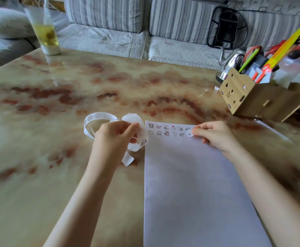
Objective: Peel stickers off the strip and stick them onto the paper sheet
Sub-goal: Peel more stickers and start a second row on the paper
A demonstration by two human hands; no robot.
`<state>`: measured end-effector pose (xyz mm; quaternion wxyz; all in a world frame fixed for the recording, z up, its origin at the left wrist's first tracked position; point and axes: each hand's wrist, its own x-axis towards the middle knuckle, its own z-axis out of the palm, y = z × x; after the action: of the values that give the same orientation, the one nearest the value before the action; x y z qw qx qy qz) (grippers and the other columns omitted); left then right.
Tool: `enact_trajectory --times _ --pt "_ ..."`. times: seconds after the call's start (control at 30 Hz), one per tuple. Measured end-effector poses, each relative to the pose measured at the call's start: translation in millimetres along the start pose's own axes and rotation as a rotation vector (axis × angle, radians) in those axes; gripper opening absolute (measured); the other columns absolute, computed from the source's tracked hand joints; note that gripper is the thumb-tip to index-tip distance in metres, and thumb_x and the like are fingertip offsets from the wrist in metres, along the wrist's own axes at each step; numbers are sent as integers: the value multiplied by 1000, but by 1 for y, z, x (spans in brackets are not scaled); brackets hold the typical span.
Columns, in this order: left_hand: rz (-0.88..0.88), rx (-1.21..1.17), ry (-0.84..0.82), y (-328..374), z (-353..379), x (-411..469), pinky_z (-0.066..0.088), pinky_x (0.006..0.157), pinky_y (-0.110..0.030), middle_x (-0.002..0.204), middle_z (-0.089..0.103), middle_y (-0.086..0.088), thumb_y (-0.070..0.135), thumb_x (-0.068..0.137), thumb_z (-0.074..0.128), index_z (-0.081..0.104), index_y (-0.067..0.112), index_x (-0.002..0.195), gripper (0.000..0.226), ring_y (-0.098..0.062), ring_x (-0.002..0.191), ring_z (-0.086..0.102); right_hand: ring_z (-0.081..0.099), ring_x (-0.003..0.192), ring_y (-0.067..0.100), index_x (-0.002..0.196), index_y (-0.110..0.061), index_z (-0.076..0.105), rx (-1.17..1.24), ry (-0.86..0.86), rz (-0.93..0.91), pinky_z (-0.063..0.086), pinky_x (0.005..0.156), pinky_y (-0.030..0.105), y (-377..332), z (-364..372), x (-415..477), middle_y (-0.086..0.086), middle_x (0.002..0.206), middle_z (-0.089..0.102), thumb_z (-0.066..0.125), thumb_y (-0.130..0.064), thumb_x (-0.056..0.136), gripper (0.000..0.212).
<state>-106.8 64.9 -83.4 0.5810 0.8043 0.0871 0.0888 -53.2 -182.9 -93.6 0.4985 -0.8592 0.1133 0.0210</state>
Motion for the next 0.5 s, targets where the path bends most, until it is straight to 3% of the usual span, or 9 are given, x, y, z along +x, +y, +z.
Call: enact_trajectory --times 0.1,0.3,0.5 --pt "1 -1 2 1 0 -1 52 66 -33 70 71 0 23 88 60 71 16 72 20 -14 72 69 43 46 7 78 -12 70 -6 20 -7 32 48 20 2 1 1 0 70 69 69 -13 82 4" --pt "5 3 -5 0 -1 0 49 53 -27 72 71 3 24 89 60 71 18 73 20 -2 64 66 42 48 6 77 -13 71 -31 24 -17 32 44 12 5 1 4 -1 73 67 70 -14 81 4" --pt "15 -5 0 0 -1 -1 49 63 -28 72 71 1 22 89 60 71 14 74 20 -5 64 66 41 47 6 75 -13 70 -49 46 -39 33 43 11 6 3 4 1 71 67 70 -13 81 6"
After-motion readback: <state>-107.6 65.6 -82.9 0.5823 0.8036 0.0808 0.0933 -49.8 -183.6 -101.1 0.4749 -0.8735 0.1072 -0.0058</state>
